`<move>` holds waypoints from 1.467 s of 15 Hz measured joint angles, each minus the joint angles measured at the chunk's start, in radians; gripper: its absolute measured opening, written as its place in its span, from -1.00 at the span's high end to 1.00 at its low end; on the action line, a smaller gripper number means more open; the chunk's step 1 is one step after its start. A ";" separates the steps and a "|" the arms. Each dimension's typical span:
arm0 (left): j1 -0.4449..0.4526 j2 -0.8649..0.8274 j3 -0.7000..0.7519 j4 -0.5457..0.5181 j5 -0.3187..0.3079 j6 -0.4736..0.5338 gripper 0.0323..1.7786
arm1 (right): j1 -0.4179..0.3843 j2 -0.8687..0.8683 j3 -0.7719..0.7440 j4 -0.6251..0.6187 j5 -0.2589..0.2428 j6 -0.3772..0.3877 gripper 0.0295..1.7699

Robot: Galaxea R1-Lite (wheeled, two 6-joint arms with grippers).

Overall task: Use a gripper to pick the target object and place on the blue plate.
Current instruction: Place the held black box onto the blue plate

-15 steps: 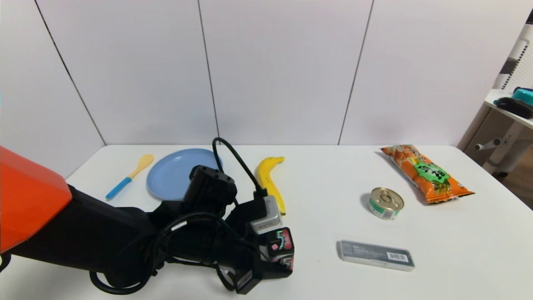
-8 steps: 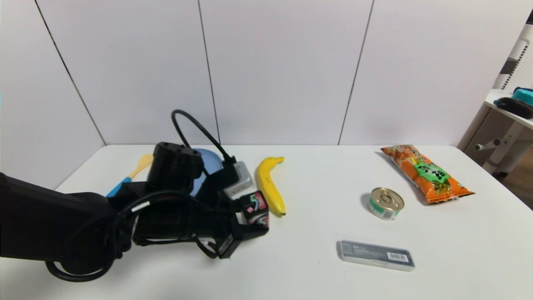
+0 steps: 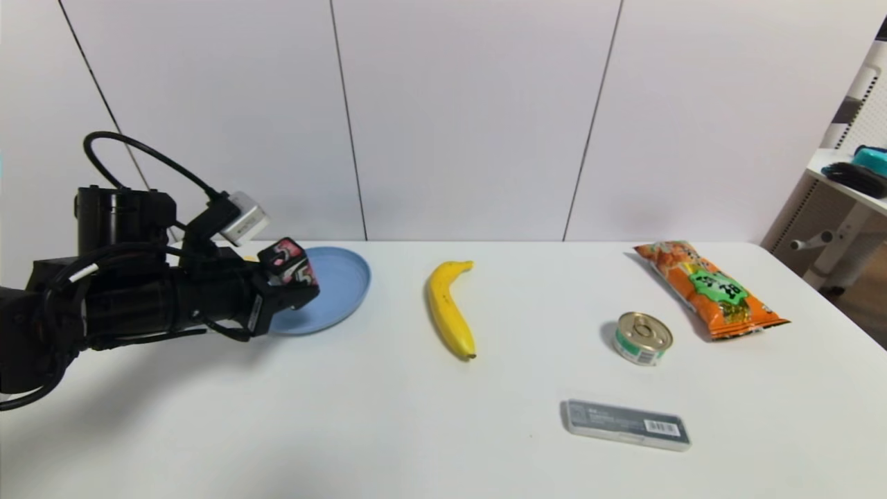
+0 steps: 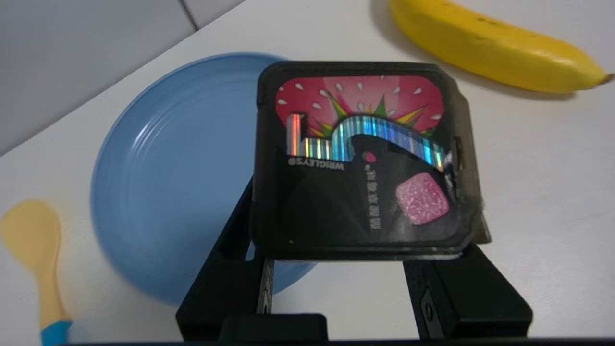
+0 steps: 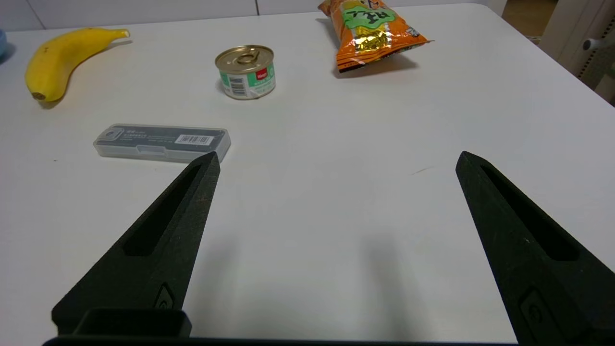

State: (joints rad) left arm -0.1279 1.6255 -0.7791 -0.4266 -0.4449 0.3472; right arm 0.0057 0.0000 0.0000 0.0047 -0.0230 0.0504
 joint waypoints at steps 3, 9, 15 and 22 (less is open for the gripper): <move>0.039 0.071 -0.050 -0.002 -0.001 -0.013 0.16 | 0.000 0.000 0.000 0.000 0.000 0.000 -0.92; 0.046 0.309 -0.288 0.016 0.011 -0.045 0.16 | 0.000 0.000 0.000 0.000 0.000 0.000 -0.92; 0.047 0.397 -0.324 0.011 0.015 -0.086 -0.17 | -0.001 0.000 0.000 0.000 0.000 0.000 -0.92; 0.042 0.344 -0.344 0.003 0.012 -0.079 -0.61 | -0.001 0.000 0.000 0.000 0.000 0.000 -0.92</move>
State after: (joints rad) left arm -0.0855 1.9700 -1.1232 -0.4238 -0.4328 0.2683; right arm 0.0051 0.0000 0.0000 0.0047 -0.0234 0.0509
